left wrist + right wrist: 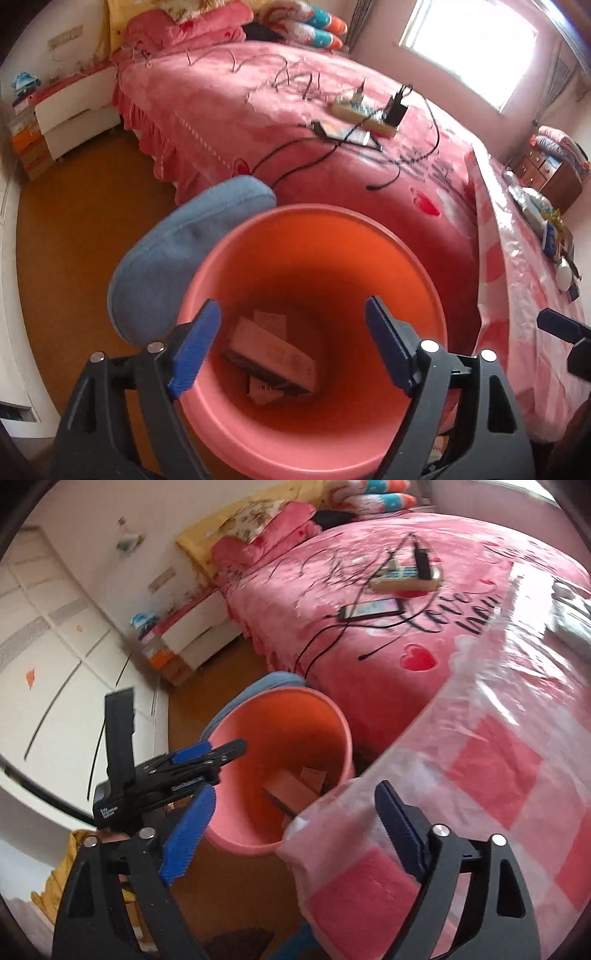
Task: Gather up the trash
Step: 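Carry the carton to the orange bucket and open the left gripper, then return the left tool to the table toward the white plastic bottle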
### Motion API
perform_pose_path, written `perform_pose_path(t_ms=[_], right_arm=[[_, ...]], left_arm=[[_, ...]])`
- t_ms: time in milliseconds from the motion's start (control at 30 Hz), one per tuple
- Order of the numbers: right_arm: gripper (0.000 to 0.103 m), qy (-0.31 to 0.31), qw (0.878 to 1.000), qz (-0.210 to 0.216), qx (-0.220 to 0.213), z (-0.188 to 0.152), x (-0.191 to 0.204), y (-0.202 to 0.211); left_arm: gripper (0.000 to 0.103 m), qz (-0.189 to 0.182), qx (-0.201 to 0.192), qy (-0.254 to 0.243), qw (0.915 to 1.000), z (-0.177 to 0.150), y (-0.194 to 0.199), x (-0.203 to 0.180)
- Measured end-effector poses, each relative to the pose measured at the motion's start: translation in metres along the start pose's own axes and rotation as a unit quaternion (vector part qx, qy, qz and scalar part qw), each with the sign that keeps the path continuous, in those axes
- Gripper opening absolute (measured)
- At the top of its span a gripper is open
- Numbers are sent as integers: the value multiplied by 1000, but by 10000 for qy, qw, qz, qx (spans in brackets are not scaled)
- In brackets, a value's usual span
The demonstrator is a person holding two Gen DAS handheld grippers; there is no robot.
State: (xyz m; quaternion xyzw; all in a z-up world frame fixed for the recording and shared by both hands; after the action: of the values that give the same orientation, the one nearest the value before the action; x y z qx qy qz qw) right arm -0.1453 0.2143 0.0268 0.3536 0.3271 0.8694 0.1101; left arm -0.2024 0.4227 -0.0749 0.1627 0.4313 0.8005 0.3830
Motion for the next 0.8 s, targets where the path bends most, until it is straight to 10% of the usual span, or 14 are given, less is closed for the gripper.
perform_pose_path(t_ms=[300, 800], right_arm=[[89, -144, 9955, -19, -934, 2, -24, 53], [98, 158, 9815, -134, -1906, -15, -48, 107]], left_arm=[[87, -387, -1093, 49, 9932, 8, 32, -21], [87, -448, -961, -558, 9928, 11, 50, -87]])
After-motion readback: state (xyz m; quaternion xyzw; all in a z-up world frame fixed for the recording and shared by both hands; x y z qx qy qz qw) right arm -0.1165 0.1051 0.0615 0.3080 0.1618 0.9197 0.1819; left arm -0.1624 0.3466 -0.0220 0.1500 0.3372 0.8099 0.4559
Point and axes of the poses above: each gripper's, at about its wrist camera, not at the fingertips, and y roughly against the way its jaws point, x to its left, z to its top, the point moved 4 cm from there along -y, roughly the way its jaws point, and after that the axes turned 11 degrees about z, right-handed, at the moved point
